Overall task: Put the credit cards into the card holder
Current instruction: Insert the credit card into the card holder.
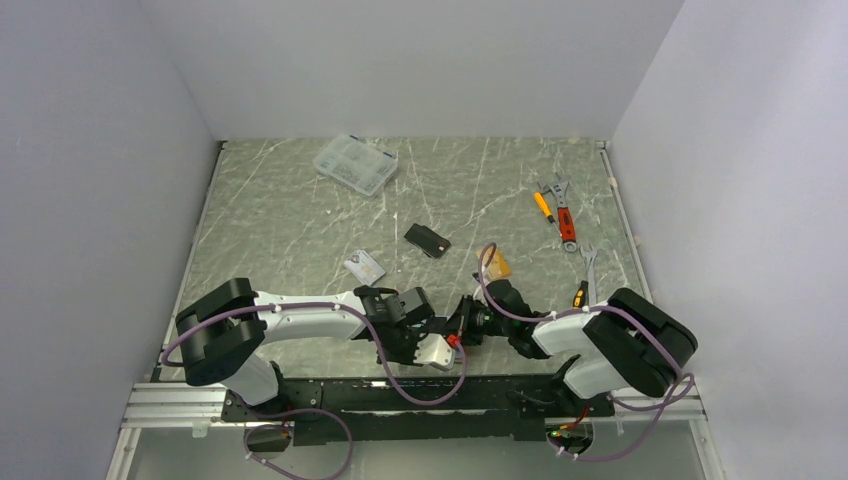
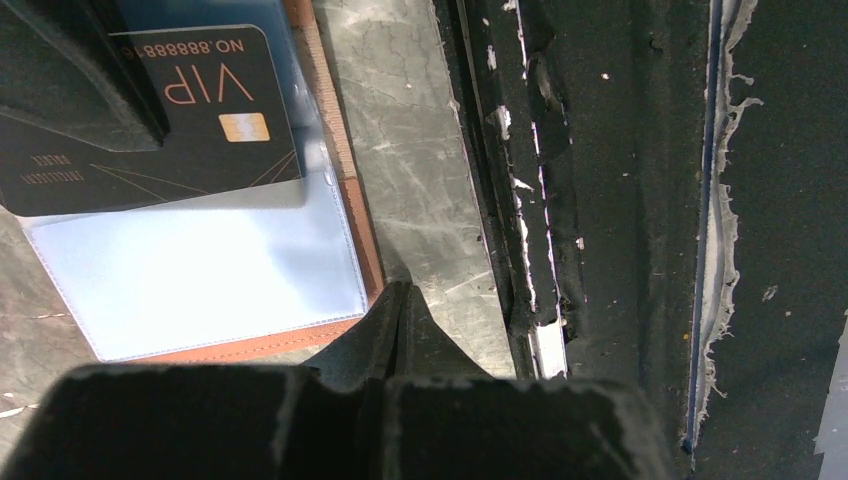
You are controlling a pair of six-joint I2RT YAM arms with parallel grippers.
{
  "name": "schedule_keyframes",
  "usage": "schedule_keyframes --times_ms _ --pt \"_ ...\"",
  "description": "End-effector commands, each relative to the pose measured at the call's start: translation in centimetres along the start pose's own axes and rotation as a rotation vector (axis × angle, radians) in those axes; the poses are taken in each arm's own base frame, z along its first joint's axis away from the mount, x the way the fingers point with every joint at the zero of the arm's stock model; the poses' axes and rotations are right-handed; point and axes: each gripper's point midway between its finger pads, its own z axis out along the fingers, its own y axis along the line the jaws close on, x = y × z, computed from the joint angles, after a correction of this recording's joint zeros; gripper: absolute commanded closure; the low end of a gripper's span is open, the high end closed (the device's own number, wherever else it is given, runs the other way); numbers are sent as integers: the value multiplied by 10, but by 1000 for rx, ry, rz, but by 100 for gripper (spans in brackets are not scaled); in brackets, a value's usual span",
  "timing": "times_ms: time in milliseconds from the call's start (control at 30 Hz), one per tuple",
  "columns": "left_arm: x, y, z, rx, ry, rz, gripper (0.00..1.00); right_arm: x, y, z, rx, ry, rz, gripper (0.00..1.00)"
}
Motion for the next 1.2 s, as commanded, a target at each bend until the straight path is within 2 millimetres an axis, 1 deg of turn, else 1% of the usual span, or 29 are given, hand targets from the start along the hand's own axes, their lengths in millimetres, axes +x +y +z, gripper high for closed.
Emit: schedule_keyframes --times_ms 0,233,367,600,800,933,1033,1167 --pt "-7 -2 -5 3 -31 6 100 21 -37 -6 143 74 -13 100" --pt "-9 -1 -6 0 -34 10 100 26 -40 -11 168 98 -10 100" --pt "-9 -1 -7 -2 -35 11 100 26 -36 -7 170 131 -29 100" --pt "-8 -1 -9 -8 -36 15 100 28 -37 3 178 181 -34 100" --pt "-8 -1 -9 -10 -36 19 100 26 -45 -3 232 174 -21 100" --pt "-8 -1 -13 -14 -35 22 100 29 -52 -6 261 177 4 100" --pt "-7 7 -20 -56 -34 34 100 30 -55 -5 275 189 19 100" --pt "-2 23 -33 -93 -43 10 100 30 -53 -2 267 198 16 100"
